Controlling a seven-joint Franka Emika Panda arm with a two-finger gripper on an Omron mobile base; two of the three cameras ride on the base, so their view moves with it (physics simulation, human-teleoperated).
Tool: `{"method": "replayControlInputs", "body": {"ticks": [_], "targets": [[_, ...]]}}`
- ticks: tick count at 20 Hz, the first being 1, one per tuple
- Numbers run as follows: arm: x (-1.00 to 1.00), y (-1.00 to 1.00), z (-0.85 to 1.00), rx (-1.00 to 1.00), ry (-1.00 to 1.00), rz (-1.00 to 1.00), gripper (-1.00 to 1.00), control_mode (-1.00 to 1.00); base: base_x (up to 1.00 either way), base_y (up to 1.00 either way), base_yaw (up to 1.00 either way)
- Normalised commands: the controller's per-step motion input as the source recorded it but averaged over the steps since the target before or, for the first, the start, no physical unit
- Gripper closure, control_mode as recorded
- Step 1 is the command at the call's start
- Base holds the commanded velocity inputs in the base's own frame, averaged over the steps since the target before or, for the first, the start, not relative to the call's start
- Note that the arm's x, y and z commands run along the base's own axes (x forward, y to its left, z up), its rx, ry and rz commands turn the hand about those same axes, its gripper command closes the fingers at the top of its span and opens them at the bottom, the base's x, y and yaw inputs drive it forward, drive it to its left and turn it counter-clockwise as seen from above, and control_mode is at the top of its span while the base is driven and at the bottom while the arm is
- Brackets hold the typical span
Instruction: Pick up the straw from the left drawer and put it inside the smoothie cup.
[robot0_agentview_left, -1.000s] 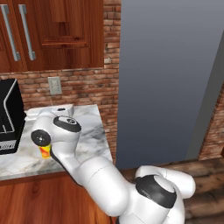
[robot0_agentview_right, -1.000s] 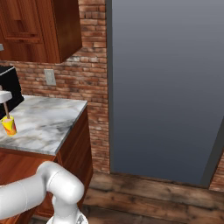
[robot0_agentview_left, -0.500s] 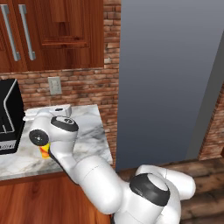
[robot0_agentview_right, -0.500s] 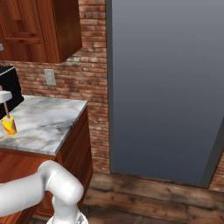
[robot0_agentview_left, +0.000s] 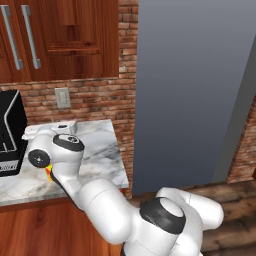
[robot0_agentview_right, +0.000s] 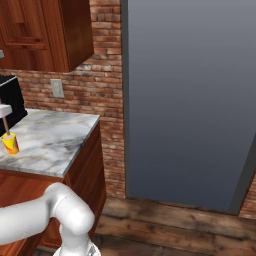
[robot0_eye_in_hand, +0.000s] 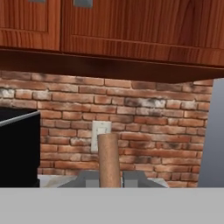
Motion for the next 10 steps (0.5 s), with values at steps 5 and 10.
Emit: {"method": "replayControlInputs", "body": {"ticks": [5,10], "targets": [[0.03,0.11,-0.08,0.00,0.00,0.00,1.00,-1.00,0.00,0.00,0.00],[0.01,0.07,-0.10,0.00,0.00,0.00,1.00,-1.00,0.00,0.00,0.00]]}}
